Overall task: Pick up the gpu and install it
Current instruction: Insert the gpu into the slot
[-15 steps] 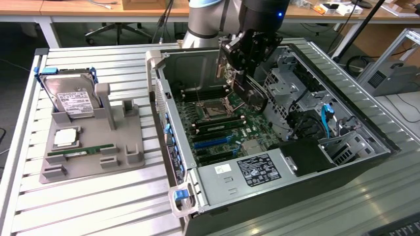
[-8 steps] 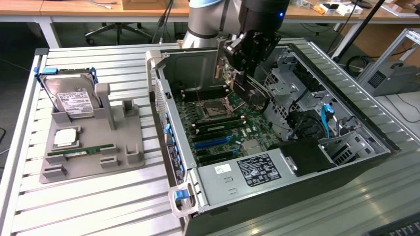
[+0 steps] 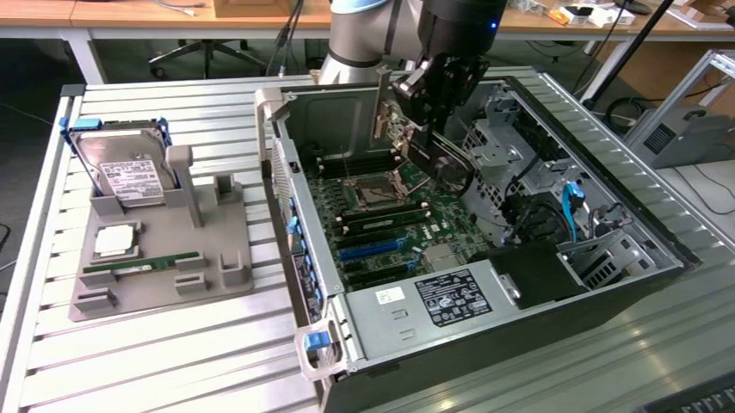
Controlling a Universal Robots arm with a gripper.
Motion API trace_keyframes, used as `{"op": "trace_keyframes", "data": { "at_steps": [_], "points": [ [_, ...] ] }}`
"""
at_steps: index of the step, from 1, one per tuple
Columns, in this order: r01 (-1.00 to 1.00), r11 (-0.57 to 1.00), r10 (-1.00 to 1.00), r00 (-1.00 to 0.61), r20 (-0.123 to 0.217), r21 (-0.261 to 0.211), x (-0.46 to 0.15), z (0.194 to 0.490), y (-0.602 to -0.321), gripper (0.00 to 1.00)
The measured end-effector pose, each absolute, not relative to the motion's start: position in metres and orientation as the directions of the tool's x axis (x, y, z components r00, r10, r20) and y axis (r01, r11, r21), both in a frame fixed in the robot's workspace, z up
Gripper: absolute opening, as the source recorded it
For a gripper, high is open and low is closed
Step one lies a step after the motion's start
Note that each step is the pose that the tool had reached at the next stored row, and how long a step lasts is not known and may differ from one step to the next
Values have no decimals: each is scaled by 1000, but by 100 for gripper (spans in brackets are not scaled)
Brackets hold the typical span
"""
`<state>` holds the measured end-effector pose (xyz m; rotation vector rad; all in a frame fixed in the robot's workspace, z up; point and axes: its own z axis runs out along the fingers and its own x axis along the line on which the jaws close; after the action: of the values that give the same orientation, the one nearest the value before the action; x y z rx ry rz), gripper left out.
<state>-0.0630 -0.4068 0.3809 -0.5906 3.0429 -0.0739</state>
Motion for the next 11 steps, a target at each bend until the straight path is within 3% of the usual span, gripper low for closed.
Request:
{"op": "trace_keyframes", "data": {
  "at_steps": [11],
  "points": [
    [-437, 897, -439, -898, -30, -56, -63, 380, -407, 27]
  ]
}}
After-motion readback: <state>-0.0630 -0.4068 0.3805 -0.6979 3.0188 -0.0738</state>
